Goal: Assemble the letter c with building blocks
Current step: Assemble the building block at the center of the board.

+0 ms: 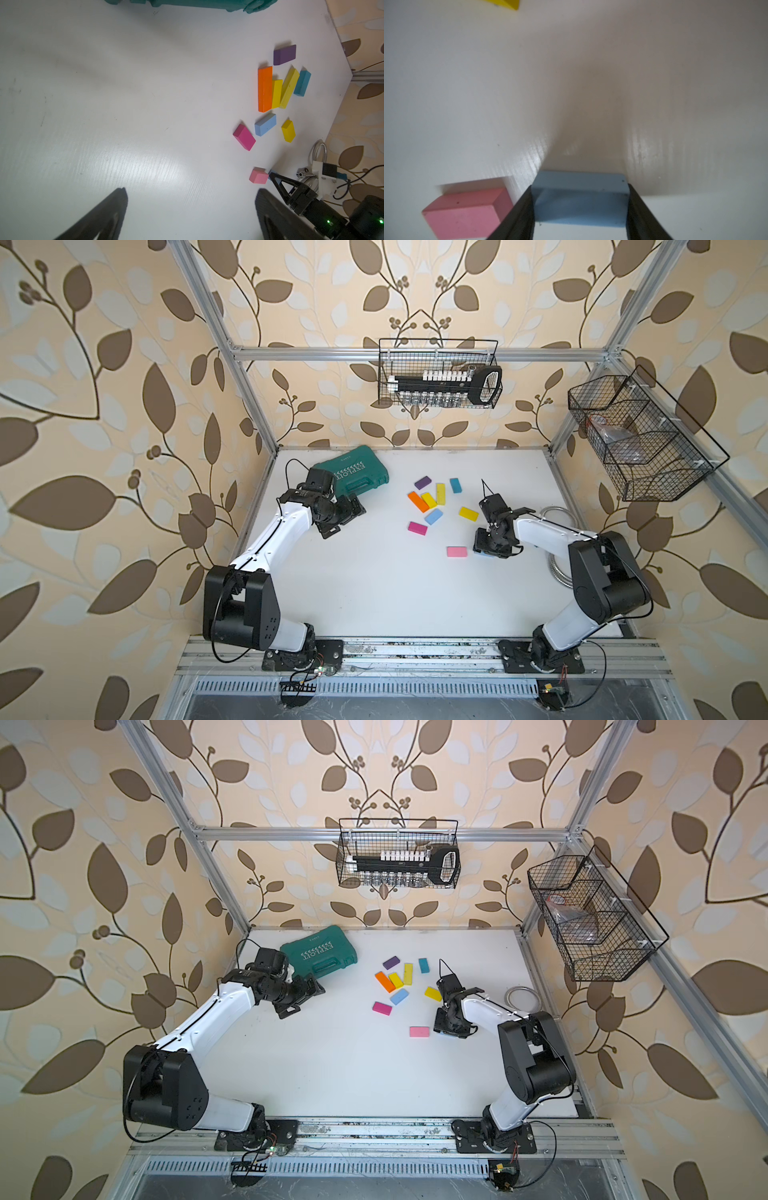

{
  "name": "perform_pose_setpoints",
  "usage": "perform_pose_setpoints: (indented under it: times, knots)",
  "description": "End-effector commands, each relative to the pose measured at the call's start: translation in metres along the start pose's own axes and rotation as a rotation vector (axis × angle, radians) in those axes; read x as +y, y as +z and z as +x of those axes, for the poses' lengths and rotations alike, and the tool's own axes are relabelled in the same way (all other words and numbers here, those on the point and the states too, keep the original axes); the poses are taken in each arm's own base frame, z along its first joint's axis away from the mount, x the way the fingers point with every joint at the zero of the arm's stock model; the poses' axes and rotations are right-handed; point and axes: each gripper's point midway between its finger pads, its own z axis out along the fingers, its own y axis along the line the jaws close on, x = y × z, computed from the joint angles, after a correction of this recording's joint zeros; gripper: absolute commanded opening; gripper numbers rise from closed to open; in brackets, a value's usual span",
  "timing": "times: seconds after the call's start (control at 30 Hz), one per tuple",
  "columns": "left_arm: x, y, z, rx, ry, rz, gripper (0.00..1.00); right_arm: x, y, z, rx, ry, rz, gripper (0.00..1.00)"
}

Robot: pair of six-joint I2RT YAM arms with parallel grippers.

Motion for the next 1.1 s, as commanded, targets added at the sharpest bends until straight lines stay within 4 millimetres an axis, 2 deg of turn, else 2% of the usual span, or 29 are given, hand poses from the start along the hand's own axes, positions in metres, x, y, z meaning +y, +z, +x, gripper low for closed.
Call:
perform_pose_setpoints:
  times: [0.0, 0.3, 0.53, 0.93, 1.07]
  knots:
    - [-0.004, 0.000, 0.000, -0.006, 0.013, 0.001, 0.99, -0.004, 0.003, 0.016, 0.039, -0.023, -0.006, 0.53]
    - [-0.005, 0.000, 0.000, -0.006, 0.015, 0.002, 0.99, -0.005, 0.003, 0.022, 0.044, -0.038, 0.007, 0.56]
    - [-0.008, -0.001, -0.001, -0.008, 0.019, 0.005, 0.99, -0.004, 0.002, 0.022, 0.044, -0.035, 0.013, 0.73]
    - [-0.013, -0.004, -0.004, -0.017, 0.026, 0.015, 0.99, 0.011, -0.015, 0.015, 0.024, 0.047, -0.093, 0.87]
    - [-0.013, -0.004, -0.004, -0.016, 0.027, 0.015, 0.99, 0.012, -0.015, 0.012, 0.033, 0.071, -0.113, 0.87]
